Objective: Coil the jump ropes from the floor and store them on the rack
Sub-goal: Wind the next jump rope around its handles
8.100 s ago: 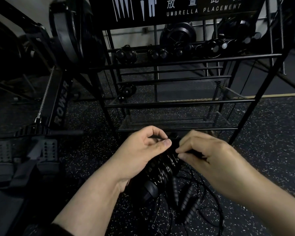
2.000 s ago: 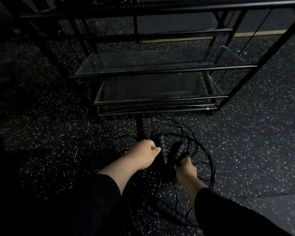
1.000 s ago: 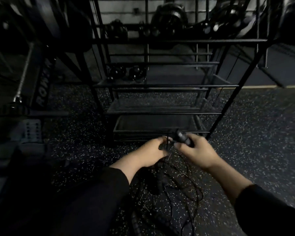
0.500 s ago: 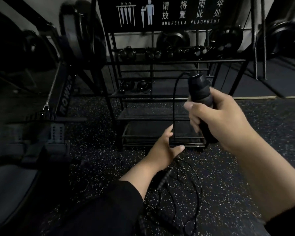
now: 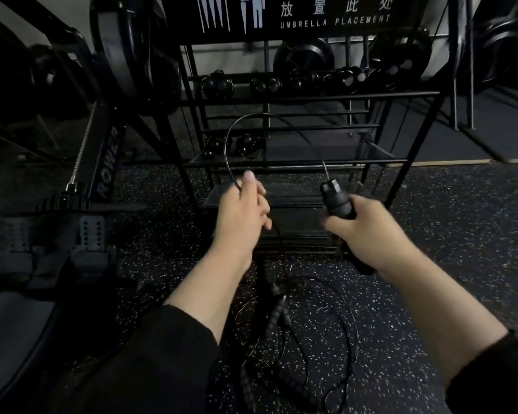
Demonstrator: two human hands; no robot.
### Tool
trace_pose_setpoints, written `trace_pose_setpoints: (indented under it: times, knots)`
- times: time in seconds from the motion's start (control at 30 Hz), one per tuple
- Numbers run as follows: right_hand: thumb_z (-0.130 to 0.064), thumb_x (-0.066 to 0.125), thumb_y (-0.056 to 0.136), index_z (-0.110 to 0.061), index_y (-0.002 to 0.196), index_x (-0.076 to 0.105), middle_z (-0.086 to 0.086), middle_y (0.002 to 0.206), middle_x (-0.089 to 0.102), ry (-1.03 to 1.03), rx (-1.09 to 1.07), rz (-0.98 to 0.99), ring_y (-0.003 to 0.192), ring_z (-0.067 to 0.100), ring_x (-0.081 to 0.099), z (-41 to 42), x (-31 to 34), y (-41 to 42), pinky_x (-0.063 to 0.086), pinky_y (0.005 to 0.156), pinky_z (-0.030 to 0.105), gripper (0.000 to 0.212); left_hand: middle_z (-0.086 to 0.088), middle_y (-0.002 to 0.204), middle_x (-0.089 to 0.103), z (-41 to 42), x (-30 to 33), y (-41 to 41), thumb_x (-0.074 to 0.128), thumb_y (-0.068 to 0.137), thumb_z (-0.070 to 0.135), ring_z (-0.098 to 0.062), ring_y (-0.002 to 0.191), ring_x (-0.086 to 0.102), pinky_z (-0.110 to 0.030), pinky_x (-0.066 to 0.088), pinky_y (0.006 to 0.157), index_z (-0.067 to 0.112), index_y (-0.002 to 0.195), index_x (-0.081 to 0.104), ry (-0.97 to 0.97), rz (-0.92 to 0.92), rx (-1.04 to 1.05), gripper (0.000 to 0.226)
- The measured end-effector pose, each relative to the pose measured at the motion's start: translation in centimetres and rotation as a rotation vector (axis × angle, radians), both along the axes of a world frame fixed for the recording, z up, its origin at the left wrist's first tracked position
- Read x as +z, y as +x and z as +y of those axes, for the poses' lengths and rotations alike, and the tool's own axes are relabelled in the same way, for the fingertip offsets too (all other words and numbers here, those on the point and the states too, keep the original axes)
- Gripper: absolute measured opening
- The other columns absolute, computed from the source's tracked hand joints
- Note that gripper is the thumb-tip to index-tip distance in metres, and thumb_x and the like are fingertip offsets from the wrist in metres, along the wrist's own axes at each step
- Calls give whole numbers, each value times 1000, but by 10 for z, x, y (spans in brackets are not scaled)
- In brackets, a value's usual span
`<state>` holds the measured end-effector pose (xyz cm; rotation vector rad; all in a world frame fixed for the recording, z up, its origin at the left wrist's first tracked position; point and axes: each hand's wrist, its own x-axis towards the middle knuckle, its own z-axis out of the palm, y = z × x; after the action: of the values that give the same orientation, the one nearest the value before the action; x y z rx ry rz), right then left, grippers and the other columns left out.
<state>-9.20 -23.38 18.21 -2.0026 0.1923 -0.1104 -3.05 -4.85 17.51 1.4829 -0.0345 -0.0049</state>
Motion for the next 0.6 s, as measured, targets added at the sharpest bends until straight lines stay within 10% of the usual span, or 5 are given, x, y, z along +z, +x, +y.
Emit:
trace_pose_setpoints:
  times: [0.23,0.6]
  knots:
    - [-19,79,88,-24,97,65,6,80,75,1,202,85,61,17,64,35,-33,20,57,63,39,18,4,59,23,10,58,-14,32,110,44,-14,50,20,-28,37,52,17,82,45,-554,-63,-200,41]
    - [-1,68,92,-7,98,61,11,78,76,273,135,53,62,23,66,78,-46,46,50,56,35,11,0,60,39,34,67,-10,32,110,44,-13,50,31,-28,41,55,15,95,56,-632,-110,-215,40]
